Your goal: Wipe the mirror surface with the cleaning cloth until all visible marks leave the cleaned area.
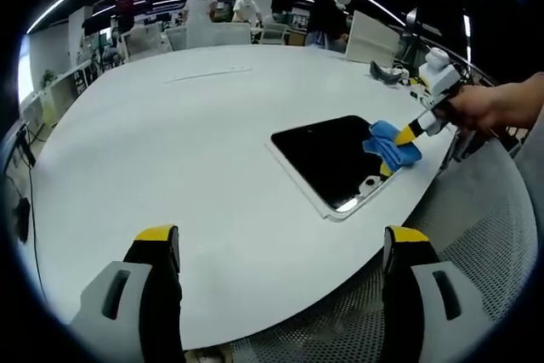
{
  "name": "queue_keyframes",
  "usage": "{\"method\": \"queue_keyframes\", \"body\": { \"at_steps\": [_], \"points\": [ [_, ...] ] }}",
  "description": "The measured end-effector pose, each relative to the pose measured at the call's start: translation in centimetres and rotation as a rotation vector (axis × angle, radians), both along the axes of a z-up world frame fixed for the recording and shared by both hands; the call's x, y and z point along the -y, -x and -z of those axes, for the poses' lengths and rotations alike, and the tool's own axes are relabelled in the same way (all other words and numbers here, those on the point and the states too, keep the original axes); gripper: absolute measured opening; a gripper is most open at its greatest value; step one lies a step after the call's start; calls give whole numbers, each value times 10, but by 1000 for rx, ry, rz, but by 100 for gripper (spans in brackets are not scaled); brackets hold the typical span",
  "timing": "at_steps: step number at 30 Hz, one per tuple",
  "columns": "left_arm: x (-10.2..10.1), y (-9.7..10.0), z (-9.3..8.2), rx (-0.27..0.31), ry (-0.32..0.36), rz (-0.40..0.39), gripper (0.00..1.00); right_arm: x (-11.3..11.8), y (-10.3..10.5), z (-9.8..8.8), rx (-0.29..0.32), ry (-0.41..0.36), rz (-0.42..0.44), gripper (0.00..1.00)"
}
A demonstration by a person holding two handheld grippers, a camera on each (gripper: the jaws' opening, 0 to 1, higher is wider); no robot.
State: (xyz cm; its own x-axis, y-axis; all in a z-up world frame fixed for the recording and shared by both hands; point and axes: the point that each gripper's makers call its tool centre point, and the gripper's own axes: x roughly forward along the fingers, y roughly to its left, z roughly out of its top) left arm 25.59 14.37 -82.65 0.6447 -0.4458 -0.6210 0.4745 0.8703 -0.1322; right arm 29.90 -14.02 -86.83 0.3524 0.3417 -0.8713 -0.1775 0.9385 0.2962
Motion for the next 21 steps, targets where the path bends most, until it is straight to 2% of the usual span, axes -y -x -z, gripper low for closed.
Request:
{"method": "queue_keyframes", "body": {
  "at_steps": [21],
  "points": [
    [1,1,0,-11,12,2,99,0,-41,-1,19,30,-12,0]
  ]
}}
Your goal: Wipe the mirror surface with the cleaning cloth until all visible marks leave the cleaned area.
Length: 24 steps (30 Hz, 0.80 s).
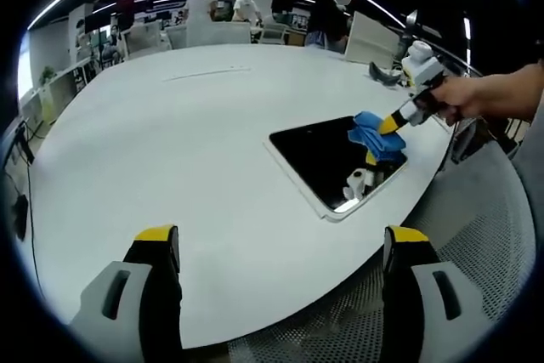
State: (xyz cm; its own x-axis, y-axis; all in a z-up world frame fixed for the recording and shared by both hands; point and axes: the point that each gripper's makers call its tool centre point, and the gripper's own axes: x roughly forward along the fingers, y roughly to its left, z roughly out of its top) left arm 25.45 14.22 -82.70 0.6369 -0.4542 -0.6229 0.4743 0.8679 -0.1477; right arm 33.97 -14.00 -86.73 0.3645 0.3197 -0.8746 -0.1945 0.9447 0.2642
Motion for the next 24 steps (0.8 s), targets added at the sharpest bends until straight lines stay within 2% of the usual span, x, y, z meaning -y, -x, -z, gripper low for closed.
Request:
{"method": "queue_keyframes", "body": {
  "at_steps": [24],
  "points": [
    [1,0,-2,0,13,0,99,0,-48,0,15,36,-14,0]
  ]
}}
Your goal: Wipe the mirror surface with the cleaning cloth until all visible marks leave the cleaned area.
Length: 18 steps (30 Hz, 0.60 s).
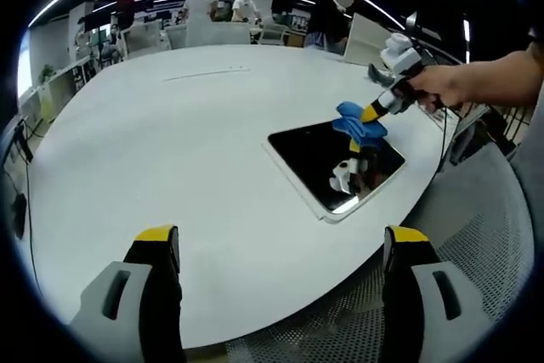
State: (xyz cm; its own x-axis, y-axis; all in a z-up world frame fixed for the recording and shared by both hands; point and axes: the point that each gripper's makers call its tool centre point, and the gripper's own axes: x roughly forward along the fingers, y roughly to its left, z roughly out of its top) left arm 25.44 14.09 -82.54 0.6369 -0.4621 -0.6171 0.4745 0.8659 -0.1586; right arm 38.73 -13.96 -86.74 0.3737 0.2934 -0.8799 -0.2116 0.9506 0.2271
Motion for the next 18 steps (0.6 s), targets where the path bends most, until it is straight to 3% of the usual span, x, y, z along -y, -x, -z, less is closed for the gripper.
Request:
{"method": "queue_keyframes", "body": {
  "at_steps": [9,18],
  "points": [
    [0,0,1,-4,-6,-1,99,-2,-13,-1,6,3,-1,0],
    [-1,0,2,-5,-11,-3,99,-2,-13,-1,8,1,-6,0]
  ]
}}
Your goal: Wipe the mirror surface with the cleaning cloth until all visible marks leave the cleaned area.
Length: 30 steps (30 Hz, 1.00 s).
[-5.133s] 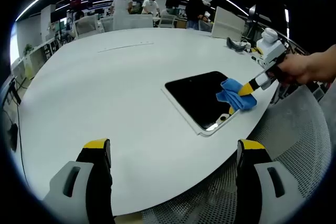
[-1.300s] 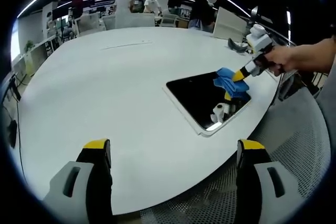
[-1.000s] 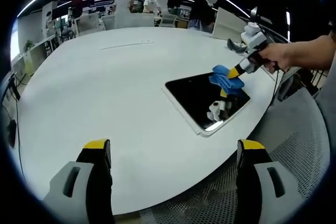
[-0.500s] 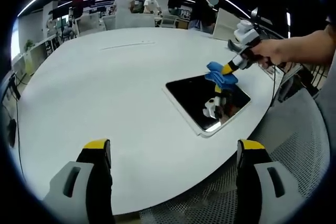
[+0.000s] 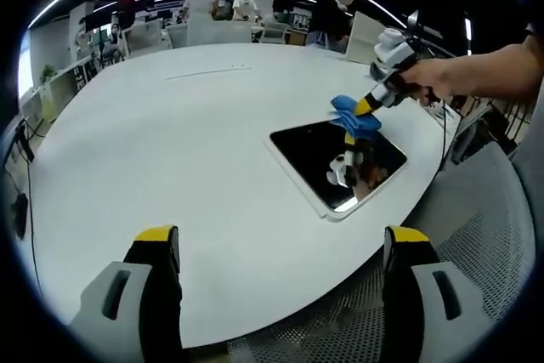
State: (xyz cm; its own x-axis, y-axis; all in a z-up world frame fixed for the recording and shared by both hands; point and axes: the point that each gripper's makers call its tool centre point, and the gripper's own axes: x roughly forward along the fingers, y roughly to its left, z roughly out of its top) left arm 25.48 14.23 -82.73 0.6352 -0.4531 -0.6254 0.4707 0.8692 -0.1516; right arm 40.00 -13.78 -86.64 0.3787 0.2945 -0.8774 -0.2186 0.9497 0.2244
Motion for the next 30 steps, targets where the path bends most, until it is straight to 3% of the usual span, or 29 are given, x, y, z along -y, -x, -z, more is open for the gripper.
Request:
{"method": "queue_keyframes", "body": {
  "at_steps": [5,15,30],
  "points": [
    [0,1,0,-5,-1,2,99,1,-1,-1,-3,-5,0,0],
    [3,2,0,-7,4,18,99,17,3,-19,19,-25,16,1],
    [3,2,-2,2,13,12,99,74,30,-46,11,-53,48,1]
  ]
}}
